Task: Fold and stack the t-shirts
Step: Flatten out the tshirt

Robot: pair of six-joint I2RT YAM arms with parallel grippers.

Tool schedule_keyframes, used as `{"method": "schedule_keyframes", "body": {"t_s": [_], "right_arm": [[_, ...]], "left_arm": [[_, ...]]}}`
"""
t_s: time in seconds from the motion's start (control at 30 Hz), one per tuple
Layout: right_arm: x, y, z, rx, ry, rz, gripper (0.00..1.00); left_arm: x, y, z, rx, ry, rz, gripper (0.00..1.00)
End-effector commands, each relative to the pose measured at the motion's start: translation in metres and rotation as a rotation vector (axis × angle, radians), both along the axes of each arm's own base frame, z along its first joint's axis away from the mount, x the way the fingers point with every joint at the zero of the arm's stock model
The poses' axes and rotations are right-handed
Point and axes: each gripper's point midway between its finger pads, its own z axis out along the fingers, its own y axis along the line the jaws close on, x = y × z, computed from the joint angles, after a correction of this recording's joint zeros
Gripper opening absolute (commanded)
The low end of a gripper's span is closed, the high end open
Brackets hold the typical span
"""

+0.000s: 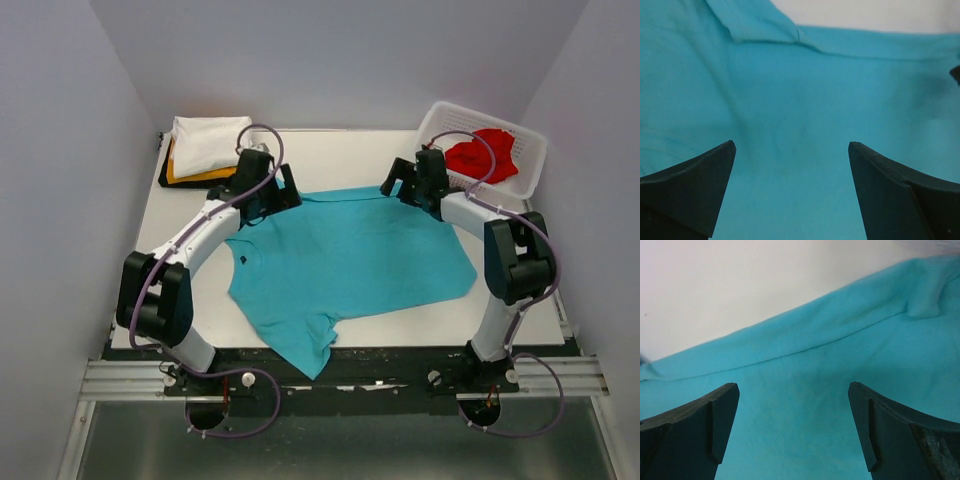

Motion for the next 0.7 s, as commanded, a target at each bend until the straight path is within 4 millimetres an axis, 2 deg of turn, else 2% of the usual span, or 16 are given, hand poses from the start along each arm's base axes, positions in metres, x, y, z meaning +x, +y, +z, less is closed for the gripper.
{"method": "schedule_keyframes", "body": {"t_s": [0.0, 0.1, 0.23, 0.47, 0.67], "right_arm": [[0.002, 0.027, -0.011, 0.029, 0.017, 0.097, 1.00], [0.012, 0.037, -0.024, 0.010, 0.023, 0.106, 1.00], [0.030, 0.041, -0.035, 0.013, 0.022, 0.088, 1.00], [0.054, 0.033, -0.052, -0.030, 0.003, 0.014, 1.00], [0.078, 0.028, -0.062, -0.063, -0.013, -0.037, 1.00]], "left_arm": [[-0.043, -0.050, -0.036, -0.123, 0.092, -0.133, 0.99], [-0.064, -0.062, -0.057, -0.149, 0.152, -0.162, 0.99], [-0.081, -0.060, -0.079, -0.134, 0.208, -0.150, 0.99], [-0.110, -0.035, -0.115, -0.031, 0.307, -0.084, 0.99], [-0.141, -0.016, -0.133, 0.019, 0.383, -0.059, 0.99]]}}
